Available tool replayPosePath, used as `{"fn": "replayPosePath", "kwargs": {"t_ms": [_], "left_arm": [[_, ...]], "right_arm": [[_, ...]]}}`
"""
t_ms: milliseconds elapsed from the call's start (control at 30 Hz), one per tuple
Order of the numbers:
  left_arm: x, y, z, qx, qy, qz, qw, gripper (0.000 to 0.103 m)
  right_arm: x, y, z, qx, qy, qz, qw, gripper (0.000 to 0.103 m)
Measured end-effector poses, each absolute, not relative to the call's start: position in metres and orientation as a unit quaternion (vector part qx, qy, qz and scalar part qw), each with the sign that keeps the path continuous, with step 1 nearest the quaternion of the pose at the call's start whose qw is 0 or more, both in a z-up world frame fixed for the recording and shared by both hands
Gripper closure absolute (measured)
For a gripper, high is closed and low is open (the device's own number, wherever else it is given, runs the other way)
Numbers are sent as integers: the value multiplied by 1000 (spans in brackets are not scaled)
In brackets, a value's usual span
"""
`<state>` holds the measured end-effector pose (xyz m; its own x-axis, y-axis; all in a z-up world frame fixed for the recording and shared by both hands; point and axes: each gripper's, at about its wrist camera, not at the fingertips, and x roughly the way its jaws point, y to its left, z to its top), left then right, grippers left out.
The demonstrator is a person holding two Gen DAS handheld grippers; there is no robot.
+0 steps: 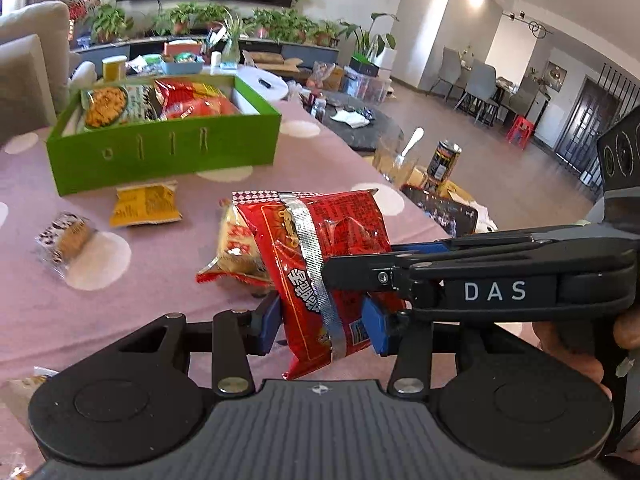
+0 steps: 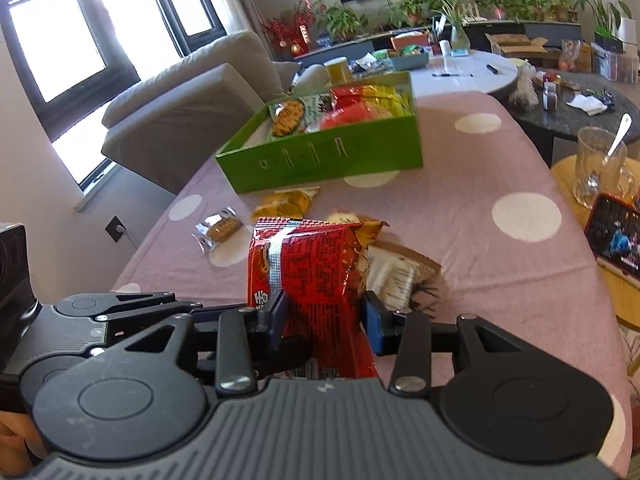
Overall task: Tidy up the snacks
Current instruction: 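Lift the red packet and carry it over the green box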
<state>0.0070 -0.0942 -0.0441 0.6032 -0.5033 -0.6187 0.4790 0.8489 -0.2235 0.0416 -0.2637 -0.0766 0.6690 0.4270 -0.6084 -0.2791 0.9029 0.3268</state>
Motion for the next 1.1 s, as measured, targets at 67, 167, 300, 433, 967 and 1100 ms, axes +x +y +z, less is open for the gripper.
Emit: {"fn": "replayPosePath", "kwargs": {"t_ms": [67, 167, 300, 433, 967, 1100], "left_arm": [[5, -92, -40, -14, 344, -270, 899, 62], [5, -87, -34, -7, 332, -264, 905, 62], [7, -80, -25, -11, 319, -257, 912, 62], [9, -72, -18, -14, 308, -248, 919, 62], [24, -44, -4, -22, 289, -218, 932, 62], [29, -40, -1, -21, 283, -213, 935, 61]], "right_arm": [[42, -260, -74, 102, 354, 198, 908, 62], [43, -255, -68, 98, 349, 203, 909, 62], [47, -248, -60, 97, 339, 209, 912, 62], [52, -240, -53, 96, 330, 215, 914, 62], [70, -212, -39, 95, 316, 238, 914, 62], [75, -207, -35, 93, 312, 240, 915, 62]]}}
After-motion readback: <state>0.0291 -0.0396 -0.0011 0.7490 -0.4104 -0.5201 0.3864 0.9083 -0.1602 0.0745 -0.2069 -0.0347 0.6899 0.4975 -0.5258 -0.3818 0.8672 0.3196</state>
